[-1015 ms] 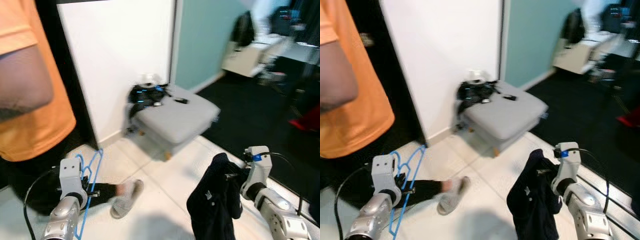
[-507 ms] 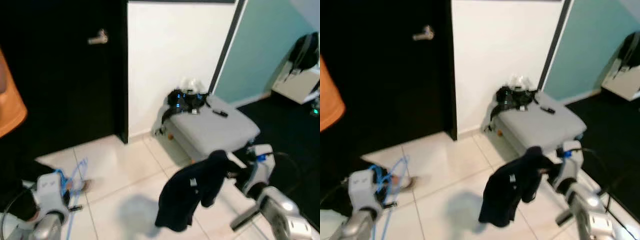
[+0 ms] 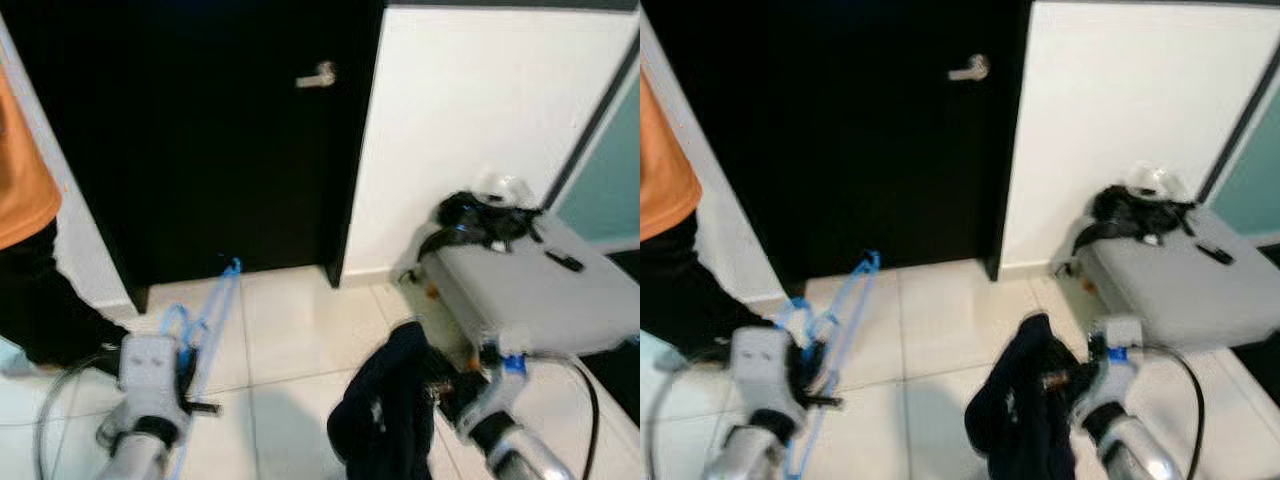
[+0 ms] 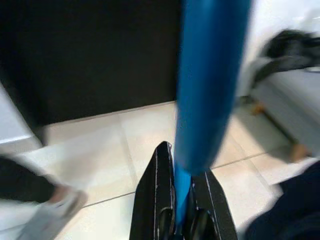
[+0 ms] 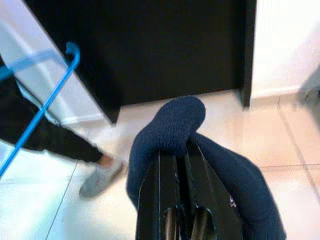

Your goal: Hang hanger

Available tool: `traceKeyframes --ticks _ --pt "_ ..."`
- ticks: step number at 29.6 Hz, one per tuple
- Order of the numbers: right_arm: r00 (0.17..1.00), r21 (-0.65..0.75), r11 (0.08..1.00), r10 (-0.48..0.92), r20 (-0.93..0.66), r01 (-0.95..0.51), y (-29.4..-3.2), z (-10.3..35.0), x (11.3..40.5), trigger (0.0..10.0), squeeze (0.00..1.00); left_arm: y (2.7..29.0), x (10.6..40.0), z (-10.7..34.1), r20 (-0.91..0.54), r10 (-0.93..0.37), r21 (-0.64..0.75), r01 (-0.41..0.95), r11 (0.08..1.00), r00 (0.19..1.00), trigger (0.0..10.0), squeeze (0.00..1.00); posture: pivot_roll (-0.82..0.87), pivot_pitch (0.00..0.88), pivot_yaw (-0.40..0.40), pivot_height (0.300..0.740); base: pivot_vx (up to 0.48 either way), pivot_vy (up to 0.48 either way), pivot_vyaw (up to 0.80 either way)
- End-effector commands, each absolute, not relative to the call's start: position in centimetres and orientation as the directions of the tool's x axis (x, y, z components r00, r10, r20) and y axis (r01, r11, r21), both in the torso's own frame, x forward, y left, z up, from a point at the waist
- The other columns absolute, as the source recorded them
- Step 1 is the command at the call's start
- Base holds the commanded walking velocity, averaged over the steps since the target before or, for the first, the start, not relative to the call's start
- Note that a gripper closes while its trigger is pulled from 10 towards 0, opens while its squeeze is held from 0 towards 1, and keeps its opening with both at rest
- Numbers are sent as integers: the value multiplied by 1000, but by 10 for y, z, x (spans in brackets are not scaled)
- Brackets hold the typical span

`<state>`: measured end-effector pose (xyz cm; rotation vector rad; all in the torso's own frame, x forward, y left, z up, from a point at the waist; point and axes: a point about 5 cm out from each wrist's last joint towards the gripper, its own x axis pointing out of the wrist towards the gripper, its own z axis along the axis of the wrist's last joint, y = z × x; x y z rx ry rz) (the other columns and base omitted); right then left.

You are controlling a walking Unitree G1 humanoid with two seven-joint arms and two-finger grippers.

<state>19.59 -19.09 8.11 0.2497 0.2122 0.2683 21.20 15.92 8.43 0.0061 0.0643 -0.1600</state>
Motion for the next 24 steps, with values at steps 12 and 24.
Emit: traceKeyframes --ticks 12,24 --pt "964 310 932 237 -125 -188 -169 73 204 10000 0 153 232 72 -164 -301 -75 292 953 939 10000 0 44 0 48 740 0 0 794" --pt "955 265 936 269 -121 -230 -169 79 201 10000 0 170 239 81 -124 -215 -62 209 976 969 10000 0 85 0 16 740 0 0 794"
